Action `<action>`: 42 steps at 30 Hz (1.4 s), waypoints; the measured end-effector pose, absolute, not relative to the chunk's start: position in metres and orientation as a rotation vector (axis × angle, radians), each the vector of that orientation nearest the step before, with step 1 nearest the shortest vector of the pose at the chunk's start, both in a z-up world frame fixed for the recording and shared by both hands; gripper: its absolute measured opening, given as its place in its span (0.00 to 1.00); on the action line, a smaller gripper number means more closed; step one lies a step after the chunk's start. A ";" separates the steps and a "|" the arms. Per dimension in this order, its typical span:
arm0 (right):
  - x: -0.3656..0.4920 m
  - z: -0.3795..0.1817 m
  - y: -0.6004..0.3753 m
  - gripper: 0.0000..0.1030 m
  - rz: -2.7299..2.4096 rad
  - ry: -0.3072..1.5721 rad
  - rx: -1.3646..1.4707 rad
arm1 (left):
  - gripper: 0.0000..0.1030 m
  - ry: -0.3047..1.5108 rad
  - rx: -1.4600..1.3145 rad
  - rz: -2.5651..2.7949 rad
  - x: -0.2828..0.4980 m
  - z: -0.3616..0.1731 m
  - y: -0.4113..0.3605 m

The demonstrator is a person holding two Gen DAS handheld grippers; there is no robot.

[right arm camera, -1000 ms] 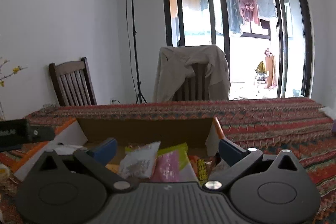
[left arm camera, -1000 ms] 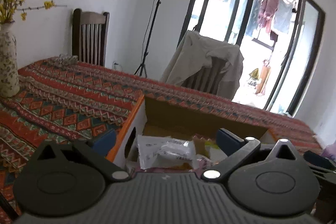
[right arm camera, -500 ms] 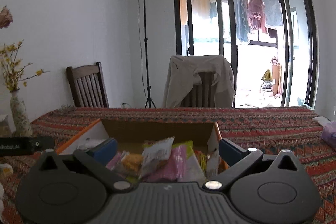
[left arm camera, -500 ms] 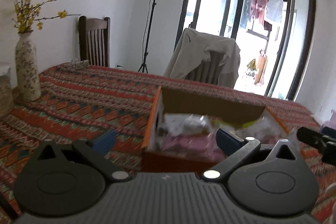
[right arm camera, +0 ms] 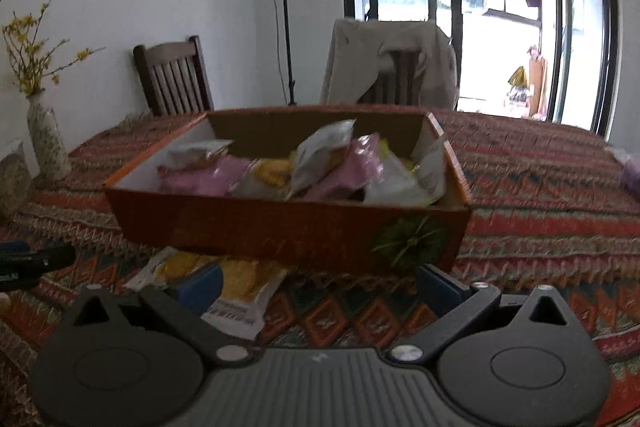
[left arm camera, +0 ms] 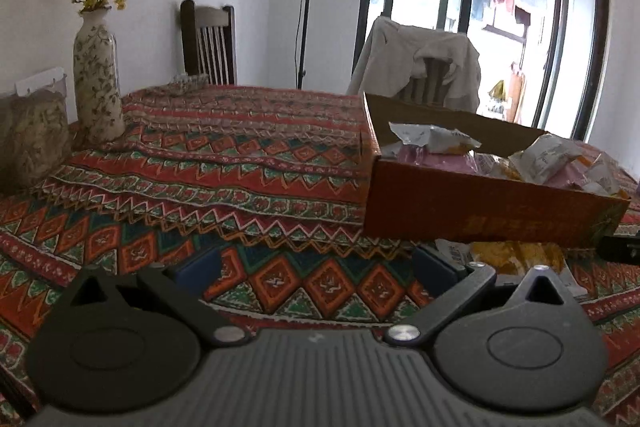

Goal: Organize snacks
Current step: 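Withdraw both tools from the box toward the cracker packets on the cloth, then grasp a white cracker packet with the right tool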

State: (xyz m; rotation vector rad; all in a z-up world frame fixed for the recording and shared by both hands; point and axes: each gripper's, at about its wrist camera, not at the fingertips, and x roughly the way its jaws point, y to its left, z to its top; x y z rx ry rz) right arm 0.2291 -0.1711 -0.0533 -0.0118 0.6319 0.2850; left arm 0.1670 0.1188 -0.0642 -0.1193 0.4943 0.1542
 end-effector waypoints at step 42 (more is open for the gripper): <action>0.244 -0.074 -0.150 0.39 0.283 0.633 -0.109 | 1.00 0.488 -0.157 0.166 0.166 -0.068 0.125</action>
